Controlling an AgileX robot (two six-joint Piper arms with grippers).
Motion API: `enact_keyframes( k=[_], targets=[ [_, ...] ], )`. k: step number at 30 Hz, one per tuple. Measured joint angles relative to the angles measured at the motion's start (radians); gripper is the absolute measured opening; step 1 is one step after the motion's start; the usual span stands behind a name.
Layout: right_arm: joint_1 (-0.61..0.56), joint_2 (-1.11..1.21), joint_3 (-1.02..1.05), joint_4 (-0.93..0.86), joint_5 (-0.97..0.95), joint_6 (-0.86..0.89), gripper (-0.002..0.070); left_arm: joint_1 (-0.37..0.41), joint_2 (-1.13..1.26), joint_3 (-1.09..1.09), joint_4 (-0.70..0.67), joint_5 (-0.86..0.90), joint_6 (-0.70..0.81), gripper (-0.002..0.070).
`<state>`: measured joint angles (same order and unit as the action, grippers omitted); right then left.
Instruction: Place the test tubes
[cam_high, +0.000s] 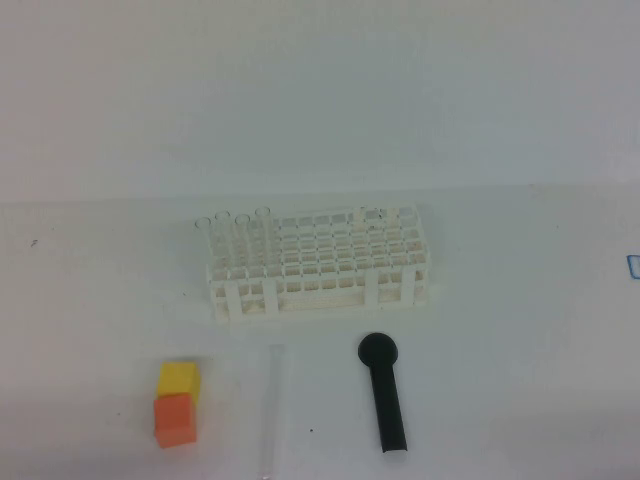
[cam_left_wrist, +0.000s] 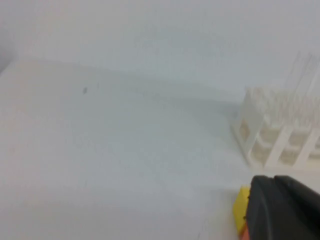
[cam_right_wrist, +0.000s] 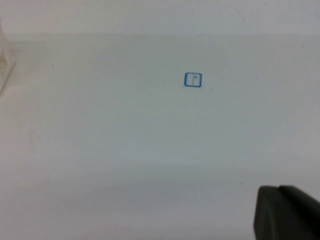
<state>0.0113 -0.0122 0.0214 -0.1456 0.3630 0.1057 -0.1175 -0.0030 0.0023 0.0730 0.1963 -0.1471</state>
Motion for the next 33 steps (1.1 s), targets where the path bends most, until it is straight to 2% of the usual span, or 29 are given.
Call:
enact_keyframes(
  k=[9,16,21,27,33],
  targets=[
    [0.0,0.0,0.0,0.0,0.0,0.0,-0.0001,0.0,0.0,-0.001,-0.016,-0.387,-0.007,-0.0001],
    [0.0,0.0,0.0,0.0,0.0,0.0,-0.0001,0.0,0.0,-0.001,-0.019,-0.415,-0.02,-0.0001],
    [0.0,0.0,0.0,0.0,0.0,0.0,-0.0001,0.0,0.0,-0.001,-0.05,-0.472,-0.311,-0.0001],
    [0.0,0.0,0.0,0.0,0.0,0.0,-0.0001,0.0,0.0,-0.001,-0.087,-0.536,-0.4,-0.0001],
    [0.0,0.0,0.0,0.0,0.0,0.0,-0.0001,0.0,0.0,-0.001,-0.144,-0.657,-0.674,-0.0001]
  ],
)
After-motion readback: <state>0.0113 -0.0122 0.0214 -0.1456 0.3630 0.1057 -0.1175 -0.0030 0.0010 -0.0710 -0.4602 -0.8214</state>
